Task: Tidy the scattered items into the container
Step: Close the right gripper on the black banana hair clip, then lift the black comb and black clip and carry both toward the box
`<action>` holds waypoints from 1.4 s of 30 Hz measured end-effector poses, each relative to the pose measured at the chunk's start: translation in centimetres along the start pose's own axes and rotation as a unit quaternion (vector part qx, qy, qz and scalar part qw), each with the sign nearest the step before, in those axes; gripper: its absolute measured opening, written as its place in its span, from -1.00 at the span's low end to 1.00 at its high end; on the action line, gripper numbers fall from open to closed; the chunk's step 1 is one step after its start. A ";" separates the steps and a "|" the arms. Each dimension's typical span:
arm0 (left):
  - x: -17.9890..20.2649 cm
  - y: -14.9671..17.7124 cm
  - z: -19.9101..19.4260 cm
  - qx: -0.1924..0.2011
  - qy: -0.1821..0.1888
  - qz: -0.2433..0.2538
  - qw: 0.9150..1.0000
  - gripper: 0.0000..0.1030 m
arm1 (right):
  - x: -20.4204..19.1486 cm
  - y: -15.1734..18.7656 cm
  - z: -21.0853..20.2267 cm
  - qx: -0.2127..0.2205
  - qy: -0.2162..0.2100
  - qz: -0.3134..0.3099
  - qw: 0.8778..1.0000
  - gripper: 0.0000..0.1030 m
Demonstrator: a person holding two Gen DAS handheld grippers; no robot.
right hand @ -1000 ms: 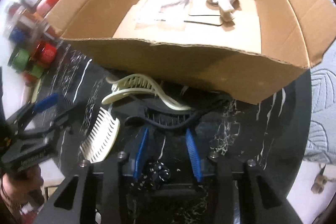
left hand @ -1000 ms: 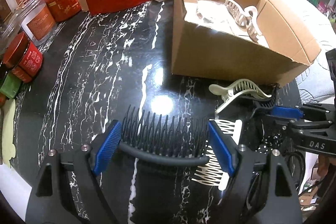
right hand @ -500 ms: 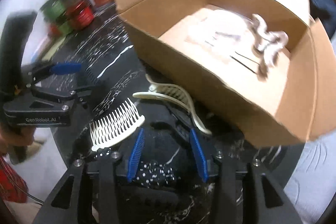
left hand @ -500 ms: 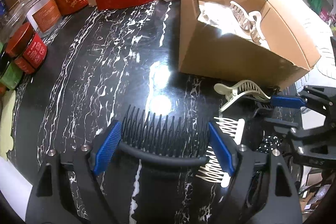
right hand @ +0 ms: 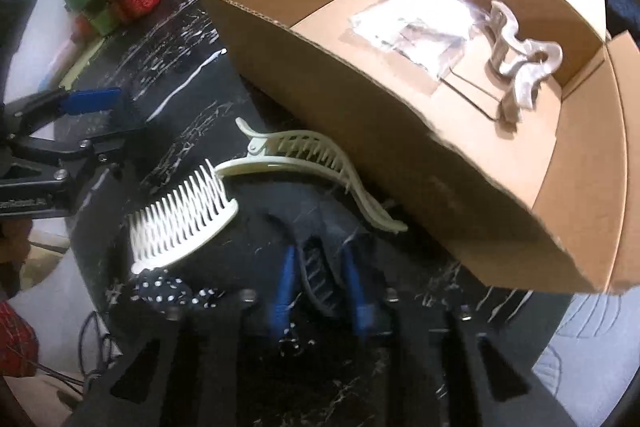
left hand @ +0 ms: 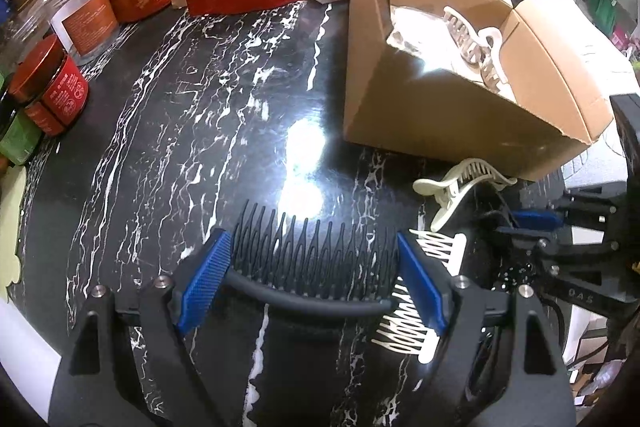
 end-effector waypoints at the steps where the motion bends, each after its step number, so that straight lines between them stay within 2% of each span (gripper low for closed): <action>1: 0.1 -0.1 -0.1 0.001 0.000 0.001 1.000 0.58 | 0.0 0.0 0.0 0.000 -0.006 0.006 1.000 -0.64; 15: 1.7 -0.7 -1.8 0.004 -0.002 0.029 1.000 0.58 | -1.0 0.3 -3.0 0.035 -0.025 0.012 0.999 -0.64; 25: 3.3 -0.7 -4.3 0.014 -0.012 0.042 0.999 0.58 | -0.5 1.7 -6.8 0.057 -0.031 0.011 0.998 -0.64; 42: 8.2 -1.4 -8.9 0.044 -0.007 0.081 0.996 0.58 | -0.5 4.0 -11.8 0.088 -0.034 0.030 0.995 -0.64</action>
Point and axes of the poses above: each gripper's, at about its wrist camera, not at the fingertips, and z roughly the way its jaws point, x to its right, y to its underside, the point moved 5 cm from there along z, roughly the way its jaws point, and after that the axes turned 1 degree about -x, right-handed, at the moved point
